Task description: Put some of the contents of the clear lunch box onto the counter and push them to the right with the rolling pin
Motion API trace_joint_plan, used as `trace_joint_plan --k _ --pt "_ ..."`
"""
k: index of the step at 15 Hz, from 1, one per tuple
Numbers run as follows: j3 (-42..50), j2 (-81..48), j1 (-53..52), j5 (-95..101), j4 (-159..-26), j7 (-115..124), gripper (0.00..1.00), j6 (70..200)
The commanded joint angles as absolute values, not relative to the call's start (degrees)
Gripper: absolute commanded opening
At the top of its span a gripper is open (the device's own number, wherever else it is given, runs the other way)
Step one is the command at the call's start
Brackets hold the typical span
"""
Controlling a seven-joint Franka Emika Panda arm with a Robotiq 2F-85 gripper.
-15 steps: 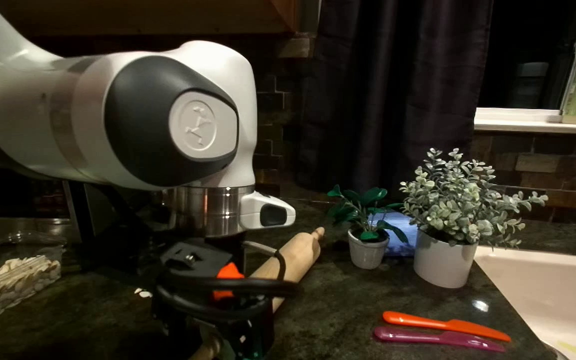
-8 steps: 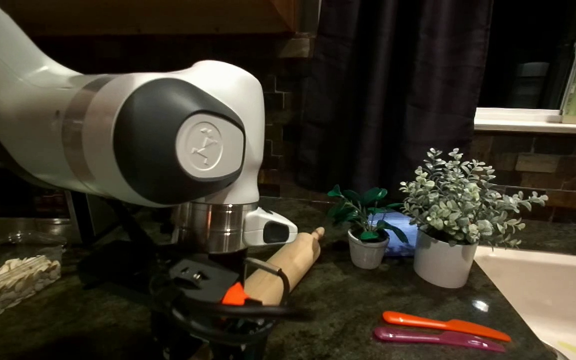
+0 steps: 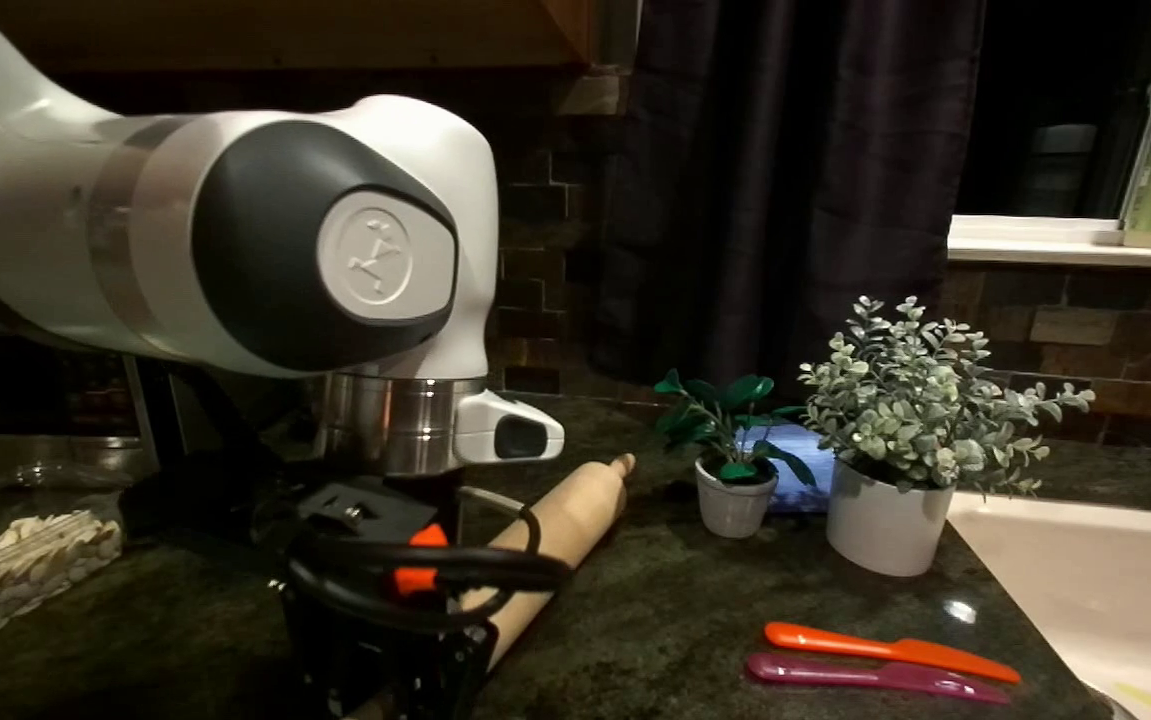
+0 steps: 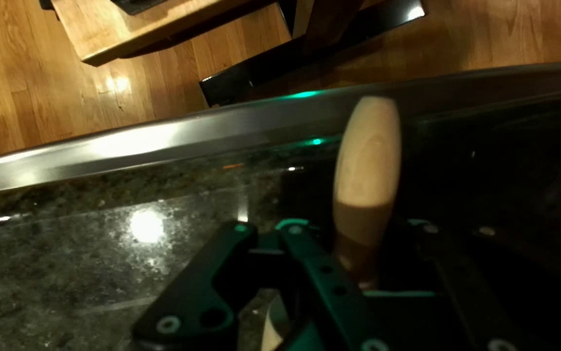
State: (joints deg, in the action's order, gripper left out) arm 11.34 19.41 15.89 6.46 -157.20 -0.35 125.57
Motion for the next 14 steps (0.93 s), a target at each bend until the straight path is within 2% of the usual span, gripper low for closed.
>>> trace_joint_plan --k 1,7,14 --pt "8.7 22.3 13.6 5.6 -157.1 3.1 0.0 122.2" --pt "5.8 23.4 9.9 2.2 -157.1 5.9 0.02 121.8" --pt "6.4 19.7 4.8 -9.1 -157.1 2.6 0.02 125.9"
